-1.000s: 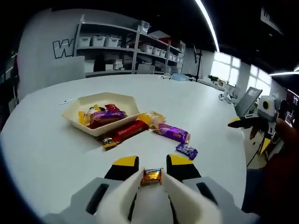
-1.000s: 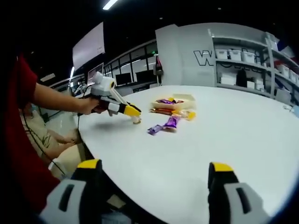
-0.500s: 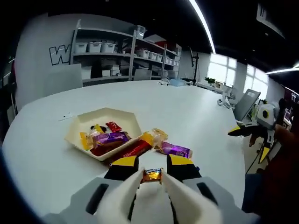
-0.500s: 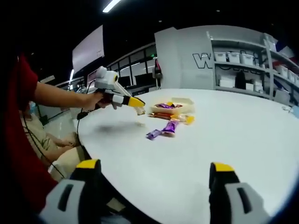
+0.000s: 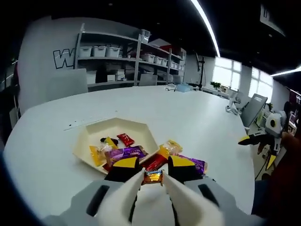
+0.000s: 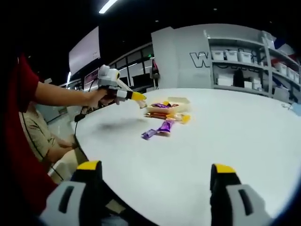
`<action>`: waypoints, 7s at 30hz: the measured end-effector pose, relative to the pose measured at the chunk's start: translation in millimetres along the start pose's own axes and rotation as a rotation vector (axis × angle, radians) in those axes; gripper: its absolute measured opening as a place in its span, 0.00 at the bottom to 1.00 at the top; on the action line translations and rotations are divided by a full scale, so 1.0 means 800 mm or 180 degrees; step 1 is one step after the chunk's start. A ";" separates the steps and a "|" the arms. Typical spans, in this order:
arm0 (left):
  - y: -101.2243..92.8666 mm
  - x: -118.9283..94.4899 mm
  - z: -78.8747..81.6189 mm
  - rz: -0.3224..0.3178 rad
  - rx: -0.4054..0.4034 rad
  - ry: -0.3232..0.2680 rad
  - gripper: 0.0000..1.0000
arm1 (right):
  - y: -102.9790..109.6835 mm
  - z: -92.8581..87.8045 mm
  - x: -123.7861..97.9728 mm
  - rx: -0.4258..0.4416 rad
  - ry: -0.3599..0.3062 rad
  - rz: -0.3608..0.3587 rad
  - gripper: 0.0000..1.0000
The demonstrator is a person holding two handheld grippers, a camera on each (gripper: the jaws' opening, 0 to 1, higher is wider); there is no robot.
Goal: Place the target food into the container with the food tongs after gripping and lifting it, then release it inside without dropping or visibly crushing the food.
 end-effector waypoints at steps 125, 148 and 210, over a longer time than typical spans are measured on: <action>-0.149 0.016 -0.045 -0.0591 0.0372 0.0204 0.27 | 0.031 0.000 -0.008 -0.0221 0.0039 0.0107 0.93; -0.148 0.028 -0.062 -0.0598 0.0299 0.0248 0.21 | 0.013 -0.011 -0.021 -0.0173 0.0075 0.0043 0.93; -0.067 0.058 -0.012 -0.0378 -0.0070 0.0200 0.19 | -0.039 -0.011 -0.020 -0.0046 0.0186 -0.0176 0.91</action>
Point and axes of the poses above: the point that each gripper's makers call its tool centre point, and the gripper's own axes: x roughly forward along the fingers, y roughly to its left, z roughly out of its top, the point moved 2 cm from there along -x, roughly backward along the fingers, and after that the axes turned 7 degrees about x, right-handed, at the moved point
